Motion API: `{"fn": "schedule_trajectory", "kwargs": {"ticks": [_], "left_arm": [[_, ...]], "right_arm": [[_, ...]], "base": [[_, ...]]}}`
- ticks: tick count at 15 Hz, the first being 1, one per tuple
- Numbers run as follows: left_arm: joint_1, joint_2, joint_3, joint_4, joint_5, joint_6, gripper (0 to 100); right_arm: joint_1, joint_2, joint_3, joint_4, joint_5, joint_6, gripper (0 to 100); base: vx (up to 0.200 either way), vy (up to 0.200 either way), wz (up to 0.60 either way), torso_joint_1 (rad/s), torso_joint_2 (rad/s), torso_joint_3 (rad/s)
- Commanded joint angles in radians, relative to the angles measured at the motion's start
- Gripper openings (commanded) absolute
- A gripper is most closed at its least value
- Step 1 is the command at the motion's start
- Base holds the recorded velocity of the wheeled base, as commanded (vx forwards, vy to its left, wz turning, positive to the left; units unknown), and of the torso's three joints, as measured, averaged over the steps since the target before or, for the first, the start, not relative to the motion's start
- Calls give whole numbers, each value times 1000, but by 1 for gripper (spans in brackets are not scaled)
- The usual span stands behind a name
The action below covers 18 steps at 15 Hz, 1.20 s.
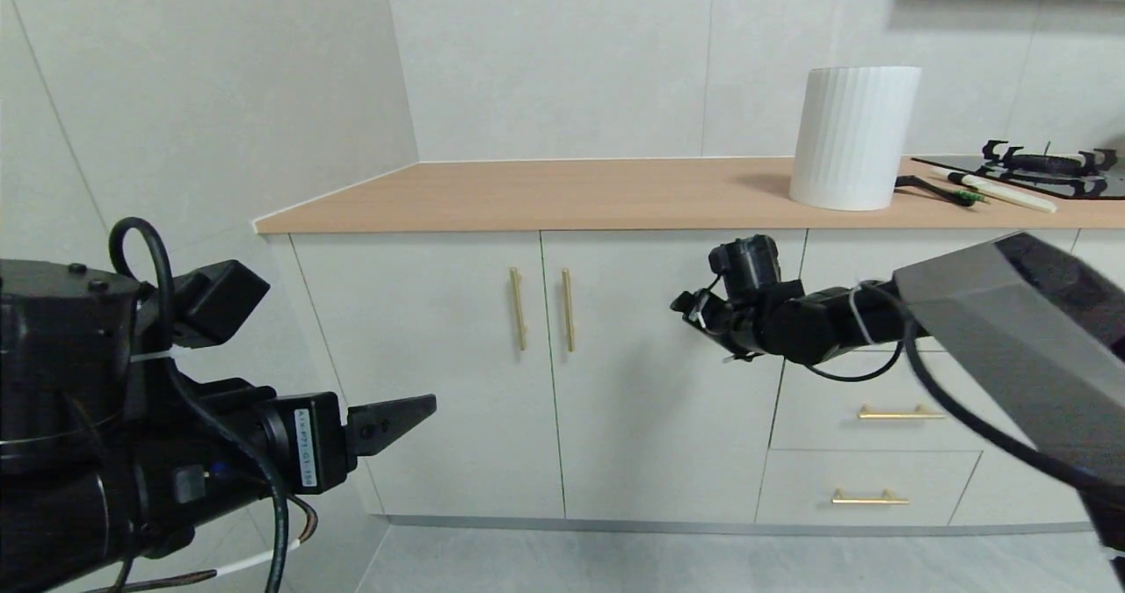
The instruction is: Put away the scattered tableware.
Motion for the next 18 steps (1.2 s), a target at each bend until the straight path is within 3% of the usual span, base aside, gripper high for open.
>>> {"fn": "schedule_trajectory", "kwargs": {"ticks": [1,3,7,8,9,10,12,14,16,18], "left_arm": [[1,-43,7,-11,0,7,100],[4,-104,42,-11,11,50,100],[35,-416,153,-6,14,199,100],[35,-439,161,-5,14,202,100],[49,-584,200,9,17,210,100],[66,-670,219,28,17,219,100],[128,-853,216,152,17,242,100],[193,-989,196,268,17,276,100],[256,-1077,188,301,16,328,100],[302,-1160,193,304,17,405,100]], "right_arm": [[30,-410,252,2,63,-72,100],[29,-622,397,4,66,-157,100],[-11,-1042,737,-3,-9,-353,100],[-12,-1079,765,-3,-17,-369,100],[-14,-1323,915,-3,-32,-456,100],[-14,-1451,983,2,-34,-497,100],[-68,-1731,1096,63,-65,-643,100],[-235,-1942,1139,168,-57,-712,100],[-258,-2133,1133,309,-54,-744,100],[-286,-2235,1133,419,-92,-797,100]], "base": [[0,0,0,0,0,0],[0,0,0,0,0,0],[0,0,0,0,0,0],[0,0,0,0,0,0],[0,0,0,0,0,0],[0,0,0,0,0,0],[0,0,0,0,0,0],[0,0,0,0,0,0],[0,0,0,0,0,0],[0,0,0,0,0,0]]}}
